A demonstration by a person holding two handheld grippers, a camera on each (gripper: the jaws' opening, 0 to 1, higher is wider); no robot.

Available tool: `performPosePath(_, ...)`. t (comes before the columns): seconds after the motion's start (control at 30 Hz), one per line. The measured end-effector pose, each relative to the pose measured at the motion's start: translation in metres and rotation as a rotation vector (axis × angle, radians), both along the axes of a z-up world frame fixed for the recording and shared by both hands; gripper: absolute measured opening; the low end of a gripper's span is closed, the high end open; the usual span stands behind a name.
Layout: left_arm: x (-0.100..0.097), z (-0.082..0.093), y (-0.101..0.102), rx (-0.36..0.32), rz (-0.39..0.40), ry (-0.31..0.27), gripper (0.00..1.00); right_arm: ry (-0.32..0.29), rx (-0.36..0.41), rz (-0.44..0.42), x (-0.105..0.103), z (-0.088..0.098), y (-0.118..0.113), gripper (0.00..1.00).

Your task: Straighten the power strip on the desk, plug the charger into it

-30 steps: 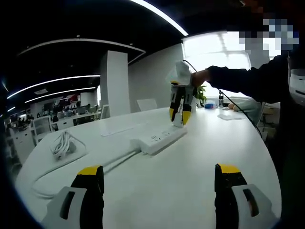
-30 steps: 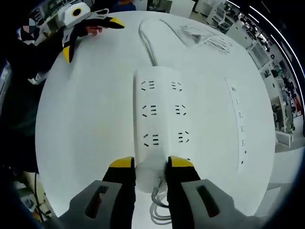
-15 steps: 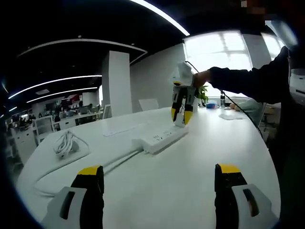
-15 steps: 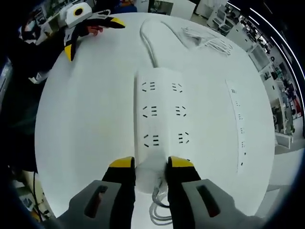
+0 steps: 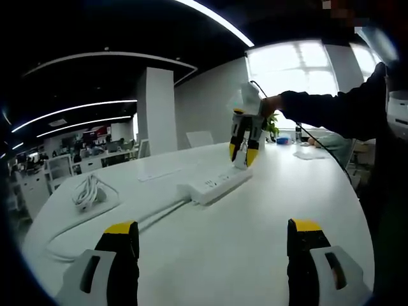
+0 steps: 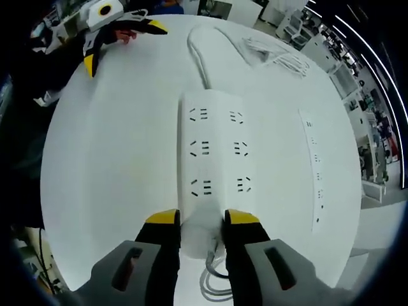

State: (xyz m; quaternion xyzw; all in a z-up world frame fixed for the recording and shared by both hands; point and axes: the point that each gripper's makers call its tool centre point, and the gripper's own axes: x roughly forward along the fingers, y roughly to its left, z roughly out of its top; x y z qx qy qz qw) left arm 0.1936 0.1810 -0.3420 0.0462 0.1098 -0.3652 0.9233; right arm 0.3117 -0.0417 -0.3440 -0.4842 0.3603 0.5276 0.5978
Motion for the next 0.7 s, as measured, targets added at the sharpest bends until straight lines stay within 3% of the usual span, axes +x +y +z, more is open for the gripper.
performPosePath(0.7, 0.0001, 0.0001, 0.0038, -0.005, 0.010, 0.005, 0.99, -0.001, 0.038, 0.020, 0.0010, 0.0023, 0.0002, 0.26)
